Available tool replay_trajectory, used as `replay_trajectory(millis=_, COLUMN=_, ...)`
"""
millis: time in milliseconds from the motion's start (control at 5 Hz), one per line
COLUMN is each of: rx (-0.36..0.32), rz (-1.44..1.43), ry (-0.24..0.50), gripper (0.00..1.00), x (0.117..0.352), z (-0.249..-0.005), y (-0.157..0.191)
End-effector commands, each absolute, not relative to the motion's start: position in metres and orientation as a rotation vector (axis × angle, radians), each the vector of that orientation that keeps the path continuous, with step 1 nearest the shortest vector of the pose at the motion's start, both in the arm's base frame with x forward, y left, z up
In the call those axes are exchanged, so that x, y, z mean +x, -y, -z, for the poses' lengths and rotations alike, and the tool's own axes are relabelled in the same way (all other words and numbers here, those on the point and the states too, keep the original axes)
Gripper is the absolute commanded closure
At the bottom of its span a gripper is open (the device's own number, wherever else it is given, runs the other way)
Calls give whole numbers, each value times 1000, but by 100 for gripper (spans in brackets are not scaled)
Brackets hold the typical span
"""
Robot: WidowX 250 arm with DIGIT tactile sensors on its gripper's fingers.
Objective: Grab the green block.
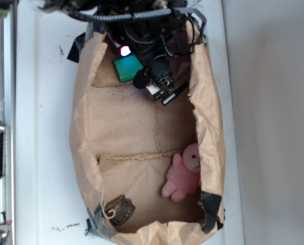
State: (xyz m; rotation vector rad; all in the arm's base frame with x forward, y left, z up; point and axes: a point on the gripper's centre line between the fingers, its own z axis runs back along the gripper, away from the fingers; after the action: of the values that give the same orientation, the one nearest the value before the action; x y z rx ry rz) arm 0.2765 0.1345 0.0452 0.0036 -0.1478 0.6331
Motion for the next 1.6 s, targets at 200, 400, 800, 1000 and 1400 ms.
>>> replay_trajectory(millis=200, rx=69, rz=-618, ry=228, gripper=0, x=284, z=-31, y=-153)
replay_trajectory(millis=400, rx=31, rz=-581, ry=197, gripper=0, x=283, z=-25, y=-148)
replay_trajectory(millis=800, rx=-37, rz=-535, ry=141, gripper=16, x=279, z=-18, y=-142)
replay_trajectory(millis=1000, rx=-54, rz=-548, ry=143, gripper=100, x=279, z=-29, y=-145)
replay_trajectory(millis=1400, rx=-104, rz=-541, ry=149, gripper=100, x=277, z=-65, y=-145)
